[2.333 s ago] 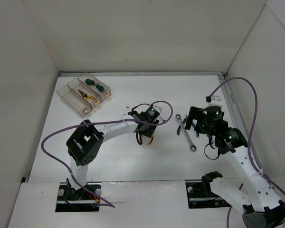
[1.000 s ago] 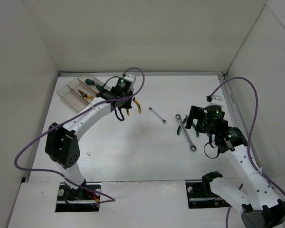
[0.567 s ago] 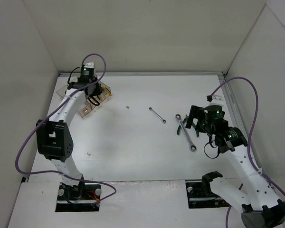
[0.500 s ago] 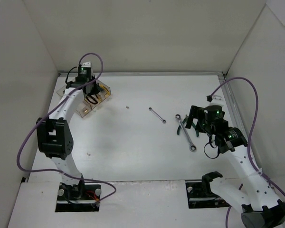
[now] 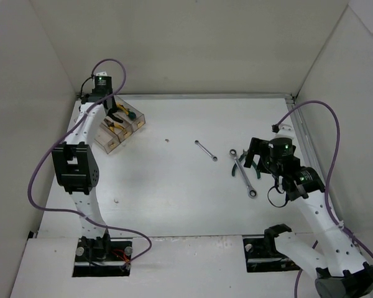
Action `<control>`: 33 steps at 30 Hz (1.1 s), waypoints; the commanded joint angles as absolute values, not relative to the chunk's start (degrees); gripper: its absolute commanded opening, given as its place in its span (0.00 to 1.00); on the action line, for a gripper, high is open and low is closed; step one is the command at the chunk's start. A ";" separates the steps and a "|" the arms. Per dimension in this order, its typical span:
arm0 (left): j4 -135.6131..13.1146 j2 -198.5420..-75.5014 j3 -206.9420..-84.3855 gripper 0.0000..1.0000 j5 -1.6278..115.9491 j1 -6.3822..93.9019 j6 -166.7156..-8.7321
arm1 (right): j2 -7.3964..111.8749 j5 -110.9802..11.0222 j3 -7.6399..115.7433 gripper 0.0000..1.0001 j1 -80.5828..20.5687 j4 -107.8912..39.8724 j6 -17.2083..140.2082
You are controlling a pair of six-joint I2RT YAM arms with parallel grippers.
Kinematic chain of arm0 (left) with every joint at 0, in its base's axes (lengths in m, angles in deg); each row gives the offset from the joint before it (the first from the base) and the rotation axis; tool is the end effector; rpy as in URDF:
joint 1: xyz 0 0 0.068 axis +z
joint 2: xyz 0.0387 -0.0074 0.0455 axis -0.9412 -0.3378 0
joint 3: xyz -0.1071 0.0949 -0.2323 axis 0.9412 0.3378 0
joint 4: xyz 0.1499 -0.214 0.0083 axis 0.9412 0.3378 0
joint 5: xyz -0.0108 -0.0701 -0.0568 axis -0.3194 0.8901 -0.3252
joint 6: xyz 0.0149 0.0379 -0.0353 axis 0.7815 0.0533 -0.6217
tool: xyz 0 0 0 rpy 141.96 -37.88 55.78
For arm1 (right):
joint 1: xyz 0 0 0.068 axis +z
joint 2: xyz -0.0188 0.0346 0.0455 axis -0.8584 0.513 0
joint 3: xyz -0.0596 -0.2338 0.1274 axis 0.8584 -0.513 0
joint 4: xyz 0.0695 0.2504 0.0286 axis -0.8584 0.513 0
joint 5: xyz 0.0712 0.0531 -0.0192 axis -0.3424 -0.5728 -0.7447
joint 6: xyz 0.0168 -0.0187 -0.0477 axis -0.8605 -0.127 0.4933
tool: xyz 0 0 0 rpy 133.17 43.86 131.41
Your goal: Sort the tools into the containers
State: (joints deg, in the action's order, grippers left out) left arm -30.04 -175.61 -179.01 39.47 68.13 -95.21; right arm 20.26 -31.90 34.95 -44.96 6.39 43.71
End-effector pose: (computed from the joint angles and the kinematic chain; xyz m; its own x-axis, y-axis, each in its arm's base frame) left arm 0.4649 -0.0113 0.3114 -0.5457 -0.3022 -0.7816 -0.2871 0.9437 -0.1644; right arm 0.1695 0.0361 0.3441 -0.5266 0.2893 -0.7994 0.1374 0.9569 0.2558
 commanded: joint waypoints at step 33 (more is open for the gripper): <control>-22.31 -190.11 -196.90 0.15 33.86 70.79 -90.12 | 22.75 -31.18 35.28 0.98 -45.95 3.01 43.09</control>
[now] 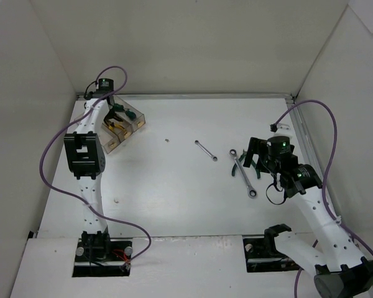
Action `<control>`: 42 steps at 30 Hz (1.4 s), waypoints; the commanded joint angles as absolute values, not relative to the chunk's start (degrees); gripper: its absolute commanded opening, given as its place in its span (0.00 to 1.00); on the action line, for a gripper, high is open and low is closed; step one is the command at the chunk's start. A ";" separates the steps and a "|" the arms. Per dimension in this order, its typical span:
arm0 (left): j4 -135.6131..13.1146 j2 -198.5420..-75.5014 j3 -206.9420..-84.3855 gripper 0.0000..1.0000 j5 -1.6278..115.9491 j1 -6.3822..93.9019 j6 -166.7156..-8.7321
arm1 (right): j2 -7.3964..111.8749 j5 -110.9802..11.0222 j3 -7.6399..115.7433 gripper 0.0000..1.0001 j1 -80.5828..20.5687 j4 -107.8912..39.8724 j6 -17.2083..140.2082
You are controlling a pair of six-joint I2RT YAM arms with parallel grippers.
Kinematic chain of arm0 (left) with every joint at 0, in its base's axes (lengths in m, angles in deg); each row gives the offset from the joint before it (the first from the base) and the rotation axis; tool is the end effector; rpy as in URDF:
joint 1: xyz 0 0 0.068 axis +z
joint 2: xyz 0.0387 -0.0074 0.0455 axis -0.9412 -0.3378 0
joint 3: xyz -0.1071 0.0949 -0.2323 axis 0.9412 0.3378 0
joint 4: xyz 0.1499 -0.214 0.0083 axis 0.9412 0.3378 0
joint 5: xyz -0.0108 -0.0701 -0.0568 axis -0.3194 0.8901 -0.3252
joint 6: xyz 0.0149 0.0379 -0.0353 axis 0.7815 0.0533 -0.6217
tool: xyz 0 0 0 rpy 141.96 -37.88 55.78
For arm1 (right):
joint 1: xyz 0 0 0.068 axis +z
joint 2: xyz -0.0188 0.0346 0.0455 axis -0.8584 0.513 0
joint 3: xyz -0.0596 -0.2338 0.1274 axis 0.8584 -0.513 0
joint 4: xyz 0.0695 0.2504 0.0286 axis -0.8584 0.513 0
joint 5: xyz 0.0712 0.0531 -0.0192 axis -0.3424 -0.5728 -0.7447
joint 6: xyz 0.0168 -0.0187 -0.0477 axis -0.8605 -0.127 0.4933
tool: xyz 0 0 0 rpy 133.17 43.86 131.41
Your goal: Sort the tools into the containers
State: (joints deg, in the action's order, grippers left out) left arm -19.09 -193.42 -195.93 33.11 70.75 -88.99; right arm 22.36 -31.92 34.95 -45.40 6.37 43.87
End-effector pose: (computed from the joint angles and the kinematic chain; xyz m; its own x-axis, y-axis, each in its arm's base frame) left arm 0.5178 0.0143 0.2475 -0.6994 -0.2199 -0.6801 -0.3494 0.9352 0.0569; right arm 0.1779 0.0368 0.3383 -0.5528 0.2838 -0.7835 0.1517 0.9588 0.2403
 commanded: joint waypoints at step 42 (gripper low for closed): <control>-29.61 -157.25 -155.76 1.00 56.55 42.05 -95.57 | 64.66 -28.01 32.99 0.60 -59.40 -12.98 43.79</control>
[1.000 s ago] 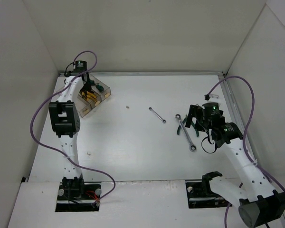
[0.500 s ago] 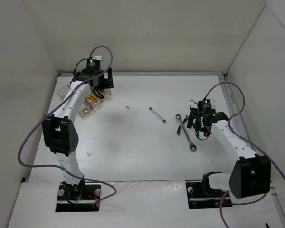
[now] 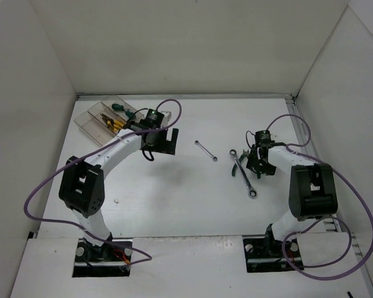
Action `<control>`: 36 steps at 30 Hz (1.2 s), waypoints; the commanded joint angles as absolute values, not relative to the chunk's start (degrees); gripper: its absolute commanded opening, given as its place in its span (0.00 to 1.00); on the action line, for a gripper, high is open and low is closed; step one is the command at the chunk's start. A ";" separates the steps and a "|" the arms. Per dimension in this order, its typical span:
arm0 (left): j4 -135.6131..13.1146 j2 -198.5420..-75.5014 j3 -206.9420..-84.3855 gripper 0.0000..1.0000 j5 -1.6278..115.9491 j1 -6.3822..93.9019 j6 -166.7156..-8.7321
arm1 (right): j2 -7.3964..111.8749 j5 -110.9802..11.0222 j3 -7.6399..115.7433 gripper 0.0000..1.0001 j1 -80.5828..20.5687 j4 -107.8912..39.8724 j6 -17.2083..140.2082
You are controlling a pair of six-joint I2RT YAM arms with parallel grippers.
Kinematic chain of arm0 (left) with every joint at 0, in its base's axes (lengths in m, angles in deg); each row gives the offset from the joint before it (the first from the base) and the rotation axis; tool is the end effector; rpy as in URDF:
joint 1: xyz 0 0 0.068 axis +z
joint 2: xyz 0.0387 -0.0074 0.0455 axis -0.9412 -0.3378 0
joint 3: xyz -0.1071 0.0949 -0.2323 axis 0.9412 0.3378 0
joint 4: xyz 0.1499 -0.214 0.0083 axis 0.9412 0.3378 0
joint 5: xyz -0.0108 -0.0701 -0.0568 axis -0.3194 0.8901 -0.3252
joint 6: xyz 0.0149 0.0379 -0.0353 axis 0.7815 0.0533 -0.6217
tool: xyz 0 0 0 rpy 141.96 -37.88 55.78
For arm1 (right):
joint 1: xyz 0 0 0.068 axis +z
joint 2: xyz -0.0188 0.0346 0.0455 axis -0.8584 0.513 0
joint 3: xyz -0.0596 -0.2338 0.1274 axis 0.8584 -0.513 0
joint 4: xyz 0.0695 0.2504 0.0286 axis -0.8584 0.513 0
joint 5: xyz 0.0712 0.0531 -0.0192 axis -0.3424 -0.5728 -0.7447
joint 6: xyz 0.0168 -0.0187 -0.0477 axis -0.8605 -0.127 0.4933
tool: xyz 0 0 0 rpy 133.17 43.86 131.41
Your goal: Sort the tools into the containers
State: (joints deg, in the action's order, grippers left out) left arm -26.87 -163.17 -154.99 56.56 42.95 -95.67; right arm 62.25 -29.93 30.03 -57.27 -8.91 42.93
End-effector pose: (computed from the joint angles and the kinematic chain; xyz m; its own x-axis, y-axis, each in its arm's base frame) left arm 0.3447 -0.1832 0.2581 -0.8391 0.0605 -0.5406 0.2617 0.9161 -0.3037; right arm 0.2981 0.0020 0.1694 -0.7945 0.3930 -0.4630 0.4417 0.8972 0.0037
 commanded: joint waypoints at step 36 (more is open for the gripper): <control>-31.02 -156.36 -155.32 1.00 58.92 42.05 -97.15 | 47.80 -5.35 38.71 0.00 -39.37 -2.27 43.97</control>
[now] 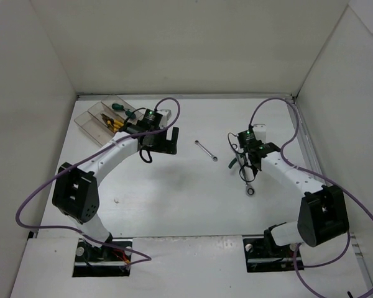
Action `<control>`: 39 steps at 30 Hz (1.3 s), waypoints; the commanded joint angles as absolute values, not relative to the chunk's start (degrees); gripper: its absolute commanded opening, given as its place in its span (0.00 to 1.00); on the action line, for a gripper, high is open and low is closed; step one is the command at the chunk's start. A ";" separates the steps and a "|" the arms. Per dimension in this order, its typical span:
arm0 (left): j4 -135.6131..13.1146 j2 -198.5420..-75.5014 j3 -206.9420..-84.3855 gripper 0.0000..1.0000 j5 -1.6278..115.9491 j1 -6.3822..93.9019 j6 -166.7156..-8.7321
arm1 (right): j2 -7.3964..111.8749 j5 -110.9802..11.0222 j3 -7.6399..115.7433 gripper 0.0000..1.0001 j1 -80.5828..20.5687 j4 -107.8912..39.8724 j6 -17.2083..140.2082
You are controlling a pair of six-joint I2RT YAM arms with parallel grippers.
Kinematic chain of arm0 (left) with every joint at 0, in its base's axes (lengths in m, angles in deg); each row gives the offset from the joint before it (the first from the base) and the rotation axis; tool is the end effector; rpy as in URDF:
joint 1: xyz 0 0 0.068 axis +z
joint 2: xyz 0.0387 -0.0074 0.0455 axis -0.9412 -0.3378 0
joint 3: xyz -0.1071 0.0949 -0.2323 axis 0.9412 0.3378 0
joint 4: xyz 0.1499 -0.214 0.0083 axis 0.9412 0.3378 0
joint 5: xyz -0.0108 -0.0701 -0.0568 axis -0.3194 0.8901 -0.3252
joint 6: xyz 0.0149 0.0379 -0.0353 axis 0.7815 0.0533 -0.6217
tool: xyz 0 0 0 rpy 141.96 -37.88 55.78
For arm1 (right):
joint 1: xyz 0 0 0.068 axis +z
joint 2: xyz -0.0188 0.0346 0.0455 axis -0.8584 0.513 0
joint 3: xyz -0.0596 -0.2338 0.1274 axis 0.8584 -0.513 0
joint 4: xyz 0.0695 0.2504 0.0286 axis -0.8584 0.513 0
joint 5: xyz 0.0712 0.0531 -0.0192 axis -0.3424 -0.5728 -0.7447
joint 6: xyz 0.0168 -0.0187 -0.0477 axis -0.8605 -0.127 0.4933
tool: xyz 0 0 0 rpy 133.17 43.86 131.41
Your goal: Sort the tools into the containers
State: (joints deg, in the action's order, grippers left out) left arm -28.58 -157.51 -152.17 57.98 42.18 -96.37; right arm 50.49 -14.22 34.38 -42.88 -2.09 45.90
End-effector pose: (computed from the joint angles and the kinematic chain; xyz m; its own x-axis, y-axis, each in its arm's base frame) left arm 0.3258 -0.1800 0.2801 -0.8062 0.0432 -0.5901 0.2980 0.8912 -0.3420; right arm 0.2725 0.0620 0.2437 -0.7321 0.1368 -0.6673 0.3095 0.9395 -0.1469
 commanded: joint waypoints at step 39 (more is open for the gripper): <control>-39.35 -150.56 -153.47 0.96 73.58 40.99 -99.70 | 48.25 17.18 57.53 0.00 -10.27 12.26 39.28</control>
